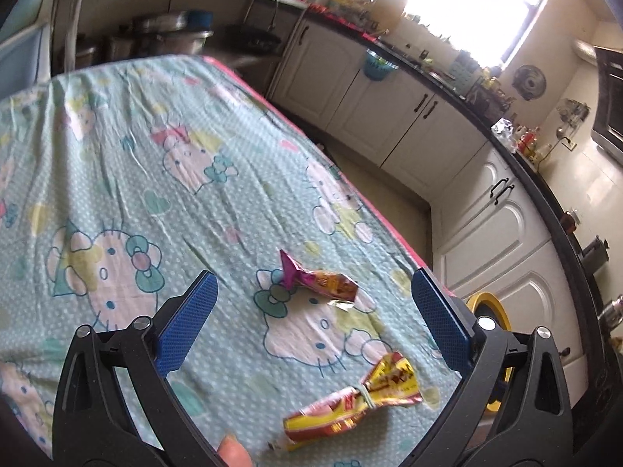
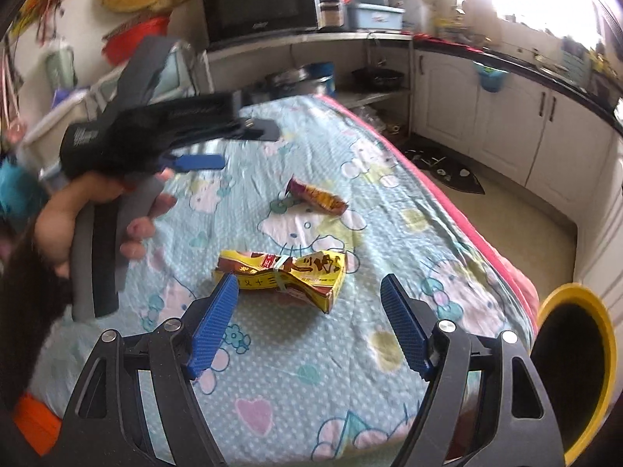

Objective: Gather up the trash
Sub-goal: 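Grasp the pink candy wrapper with the left tool while the right tool grasps the yellow snack wrapper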

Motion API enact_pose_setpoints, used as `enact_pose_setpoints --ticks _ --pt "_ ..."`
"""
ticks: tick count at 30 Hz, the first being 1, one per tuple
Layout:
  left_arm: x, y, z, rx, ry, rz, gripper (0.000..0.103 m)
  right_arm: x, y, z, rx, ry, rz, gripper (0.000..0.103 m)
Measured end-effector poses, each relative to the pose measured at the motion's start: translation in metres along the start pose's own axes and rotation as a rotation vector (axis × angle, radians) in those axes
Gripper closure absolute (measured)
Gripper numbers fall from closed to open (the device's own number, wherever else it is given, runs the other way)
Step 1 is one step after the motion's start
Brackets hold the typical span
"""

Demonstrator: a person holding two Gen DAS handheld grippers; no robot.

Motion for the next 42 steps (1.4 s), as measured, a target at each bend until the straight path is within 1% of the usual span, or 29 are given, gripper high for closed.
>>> enact_pose_setpoints --ticks 3,6,9,11,13,15,16,17,18,21,26,30,32,34,35,36,38,42 --pt "0.003 0.006 -0.017 -0.011 0.056 0.029 0.026 0.003 0.006 -0.013 0.005 0.028 0.066 0.03" --pt "0.003 0.012 -0.038 -0.028 0.122 0.07 0.032 0.005 0.011 -0.024 0.017 0.049 0.122 0.03" --pt "0.003 0.014 -0.052 -0.018 0.159 0.08 0.034 0.007 0.015 -0.035 0.031 0.072 0.184 0.03" --pt "0.004 0.014 -0.059 -0.013 0.173 0.078 0.04 0.008 0.018 -0.041 0.045 0.091 0.23 0.03" --pt "0.004 0.013 -0.065 -0.007 0.188 0.074 0.044 0.008 0.021 -0.046 0.063 0.106 0.274 0.03" --pt "0.005 0.012 -0.07 0.0 0.197 0.065 0.055 0.008 0.026 -0.053 0.069 0.127 0.332 0.03" --pt "0.005 0.012 -0.072 0.008 0.201 0.061 0.059 0.008 0.028 -0.055 0.074 0.134 0.357 0.029" --pt "0.005 0.013 -0.075 0.016 0.208 0.058 0.065 0.008 0.03 -0.058 0.082 0.144 0.383 0.027" --pt "0.005 0.013 -0.077 0.019 0.212 0.057 0.071 0.008 0.033 -0.061 0.086 0.154 0.416 0.022" --pt "0.005 0.015 -0.081 0.015 0.215 0.049 0.075 0.007 0.043 -0.07 0.105 0.176 0.51 0.021" --pt "0.007 0.01 -0.085 0.007 0.214 0.026 0.079 0.008 0.051 -0.082 0.108 0.195 0.607 0.021" --pt "0.008 0.01 -0.084 0.005 0.212 0.002 0.082 0.013 0.052 -0.092 0.143 0.206 0.611 0.023" --pt "0.008 0.013 -0.08 0.0 0.207 0.005 0.084 0.016 0.053 -0.099 0.146 0.217 0.611 0.025" --pt "0.008 0.02 -0.075 -0.005 0.203 0.013 0.087 0.016 0.054 -0.107 0.166 0.24 0.615 0.036" --pt "0.008 0.023 -0.072 -0.006 0.2 0.017 0.089 0.016 0.056 -0.11 0.172 0.248 0.619 0.039" --pt "0.007 0.025 -0.07 -0.007 0.197 0.021 0.09 0.015 0.059 -0.113 0.183 0.256 0.622 0.046" --pt "0.007 0.029 -0.064 -0.007 0.19 0.028 0.091 0.014 0.06 -0.113 0.187 0.253 0.609 0.047" --pt "0.006 0.034 -0.051 -0.006 0.171 0.033 0.093 0.013 0.054 -0.108 0.197 0.246 0.529 0.057"
Point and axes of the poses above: each gripper's, at about its wrist camera, not at the fingertips, and z roughly against the way its jaws point, y to its left, x to its top, the point moved 3 cm from there along -z, roughly the way its jaws point, and after that the axes turned 2 degrees about -x, right-handed, at the moved point
